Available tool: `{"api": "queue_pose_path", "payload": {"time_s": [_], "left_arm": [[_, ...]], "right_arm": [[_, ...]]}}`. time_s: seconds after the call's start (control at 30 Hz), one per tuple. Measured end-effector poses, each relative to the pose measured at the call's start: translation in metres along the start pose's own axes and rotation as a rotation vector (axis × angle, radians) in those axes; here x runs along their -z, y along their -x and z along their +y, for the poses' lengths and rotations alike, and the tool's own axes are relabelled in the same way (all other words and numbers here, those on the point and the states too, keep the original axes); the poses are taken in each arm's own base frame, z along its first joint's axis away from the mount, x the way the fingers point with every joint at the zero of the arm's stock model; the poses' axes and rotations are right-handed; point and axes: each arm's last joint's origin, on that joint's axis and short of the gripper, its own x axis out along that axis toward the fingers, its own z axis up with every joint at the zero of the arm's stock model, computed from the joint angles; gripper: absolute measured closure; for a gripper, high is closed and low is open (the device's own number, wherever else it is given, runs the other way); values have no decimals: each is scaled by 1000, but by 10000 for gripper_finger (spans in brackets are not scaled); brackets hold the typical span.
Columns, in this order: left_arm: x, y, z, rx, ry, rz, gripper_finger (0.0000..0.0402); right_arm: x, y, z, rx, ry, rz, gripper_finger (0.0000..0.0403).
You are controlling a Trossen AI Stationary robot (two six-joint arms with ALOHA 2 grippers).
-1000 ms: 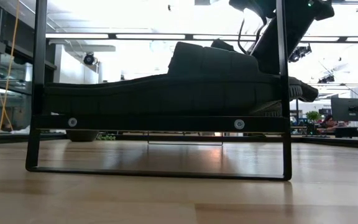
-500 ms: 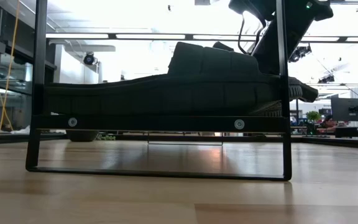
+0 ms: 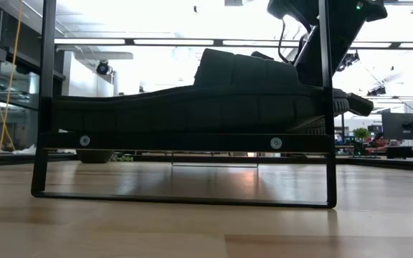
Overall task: Pick and place slides into the shelf
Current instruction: Adjust the pink slide on the shelf, then return to Home Position
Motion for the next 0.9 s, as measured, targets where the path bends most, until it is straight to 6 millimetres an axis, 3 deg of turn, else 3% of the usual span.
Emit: {"api": "queue_pose_path", "payload": {"time_s": [0.4, 0.73, 0.9], "left_arm": [[0, 0, 0, 0, -13, 0, 234], [0, 0, 0, 0, -14, 0, 234], [0, 0, 0, 0, -14, 0, 234]], "right_arm": [[0, -1, 2, -32, 9, -16, 391], [-4, 9, 4, -65, 13, -25, 262], [-13, 27, 5, -92, 83, -29, 228]]}}
